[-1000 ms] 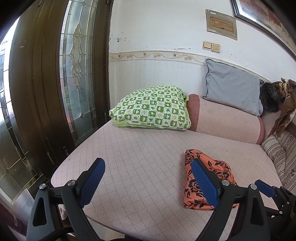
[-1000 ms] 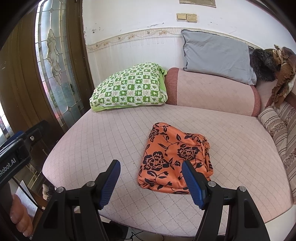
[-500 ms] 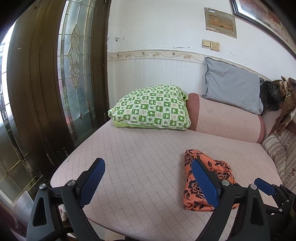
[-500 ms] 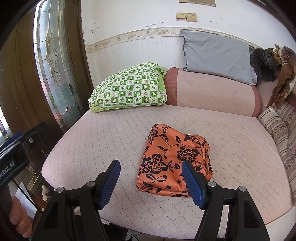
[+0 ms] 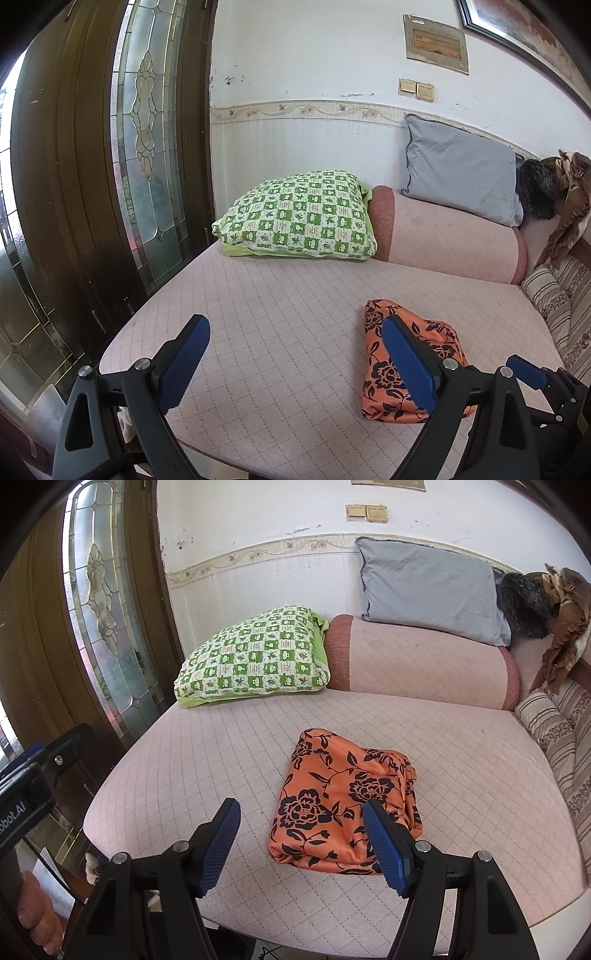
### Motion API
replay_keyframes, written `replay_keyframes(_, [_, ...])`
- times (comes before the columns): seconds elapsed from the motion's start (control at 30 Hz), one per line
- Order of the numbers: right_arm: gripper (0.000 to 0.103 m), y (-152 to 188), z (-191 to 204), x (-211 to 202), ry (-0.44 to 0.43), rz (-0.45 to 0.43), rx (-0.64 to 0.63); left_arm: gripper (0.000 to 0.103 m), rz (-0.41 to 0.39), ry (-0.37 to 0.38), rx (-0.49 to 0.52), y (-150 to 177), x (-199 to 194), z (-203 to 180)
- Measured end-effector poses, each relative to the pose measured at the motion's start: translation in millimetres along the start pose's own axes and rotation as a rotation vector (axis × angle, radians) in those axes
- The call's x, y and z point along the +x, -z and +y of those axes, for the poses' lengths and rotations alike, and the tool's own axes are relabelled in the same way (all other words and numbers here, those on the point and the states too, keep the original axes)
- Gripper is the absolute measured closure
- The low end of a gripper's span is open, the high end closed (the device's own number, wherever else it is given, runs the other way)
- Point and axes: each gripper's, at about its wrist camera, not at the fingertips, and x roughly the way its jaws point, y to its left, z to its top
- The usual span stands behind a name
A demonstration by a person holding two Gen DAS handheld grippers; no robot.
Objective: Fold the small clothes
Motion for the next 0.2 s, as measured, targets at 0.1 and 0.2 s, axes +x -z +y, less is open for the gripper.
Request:
replay_keyframes(0.1, [0.031,1,-1,5,-0.004,0.007,-0.001,0.009,-0.001,0.045,-0.026,-1,8,1])
replay_keyframes(0.2, [0.031,0,-8,14,-0.006,0.019,-0.010,0.009,0.010,0.013,-0.030,-2,30,-1])
